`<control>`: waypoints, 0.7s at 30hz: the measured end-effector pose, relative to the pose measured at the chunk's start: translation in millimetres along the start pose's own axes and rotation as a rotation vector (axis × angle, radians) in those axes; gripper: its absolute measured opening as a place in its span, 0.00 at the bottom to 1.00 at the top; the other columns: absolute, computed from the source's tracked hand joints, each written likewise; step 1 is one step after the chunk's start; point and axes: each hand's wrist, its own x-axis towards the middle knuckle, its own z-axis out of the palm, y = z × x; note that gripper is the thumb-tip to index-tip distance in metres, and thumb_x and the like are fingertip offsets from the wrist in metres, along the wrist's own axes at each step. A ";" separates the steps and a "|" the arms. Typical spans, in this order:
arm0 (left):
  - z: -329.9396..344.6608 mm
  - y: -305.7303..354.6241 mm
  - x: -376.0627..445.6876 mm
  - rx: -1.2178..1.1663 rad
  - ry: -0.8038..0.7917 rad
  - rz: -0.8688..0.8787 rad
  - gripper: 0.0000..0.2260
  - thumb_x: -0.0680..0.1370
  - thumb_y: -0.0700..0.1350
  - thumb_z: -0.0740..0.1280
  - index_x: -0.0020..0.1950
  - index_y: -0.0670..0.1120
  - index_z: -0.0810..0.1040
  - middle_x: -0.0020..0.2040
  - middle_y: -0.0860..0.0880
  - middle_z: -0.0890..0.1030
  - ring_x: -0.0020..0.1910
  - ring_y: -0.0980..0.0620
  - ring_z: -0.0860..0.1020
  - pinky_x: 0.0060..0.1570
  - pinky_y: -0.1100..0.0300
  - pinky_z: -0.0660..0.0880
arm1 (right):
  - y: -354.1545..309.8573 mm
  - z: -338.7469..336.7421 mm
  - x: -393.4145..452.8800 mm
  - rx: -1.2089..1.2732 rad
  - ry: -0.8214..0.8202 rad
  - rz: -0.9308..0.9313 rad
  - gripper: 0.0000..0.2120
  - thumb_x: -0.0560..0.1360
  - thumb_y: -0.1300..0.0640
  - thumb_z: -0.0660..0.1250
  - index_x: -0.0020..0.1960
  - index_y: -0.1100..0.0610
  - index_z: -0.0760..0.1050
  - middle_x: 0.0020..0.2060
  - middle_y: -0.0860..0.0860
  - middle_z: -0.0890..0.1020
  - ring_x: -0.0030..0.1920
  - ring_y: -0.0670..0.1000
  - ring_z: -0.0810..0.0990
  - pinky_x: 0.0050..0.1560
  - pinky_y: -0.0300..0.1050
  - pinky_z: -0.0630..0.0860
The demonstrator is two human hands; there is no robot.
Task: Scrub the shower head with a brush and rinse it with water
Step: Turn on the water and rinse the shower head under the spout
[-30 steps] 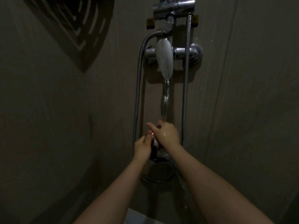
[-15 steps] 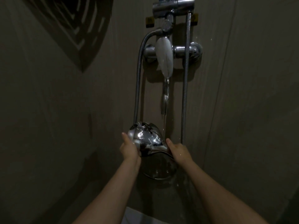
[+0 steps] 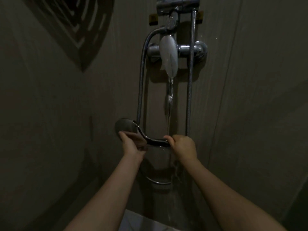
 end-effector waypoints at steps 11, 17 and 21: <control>-2.9 -30.2 -10.6 -0.025 -0.121 -0.025 0.14 0.77 0.35 0.64 0.63 0.37 0.72 0.48 0.41 0.77 0.45 0.48 0.78 0.44 0.53 0.80 | 17.9 12.2 -16.5 -0.132 -0.137 -0.328 0.14 0.69 0.50 0.72 0.50 0.58 0.76 0.42 0.55 0.80 0.42 0.56 0.80 0.42 0.47 0.77; -3.1 -42.2 -14.3 -0.060 -0.228 -0.119 0.18 0.77 0.31 0.59 0.67 0.36 0.70 0.63 0.40 0.76 0.59 0.46 0.74 0.69 0.49 0.67 | 0.8 8.9 -1.9 -0.051 -0.640 -0.007 0.21 0.68 0.52 0.72 0.58 0.58 0.74 0.56 0.57 0.80 0.55 0.57 0.79 0.51 0.46 0.75; -1.1 -43.0 -10.1 -0.060 -0.262 -0.156 0.19 0.76 0.35 0.63 0.68 0.38 0.70 0.58 0.40 0.78 0.61 0.44 0.76 0.63 0.49 0.72 | 10.8 -2.2 -0.7 -0.015 -0.604 0.082 0.25 0.65 0.43 0.74 0.55 0.57 0.74 0.51 0.53 0.80 0.51 0.53 0.78 0.44 0.42 0.70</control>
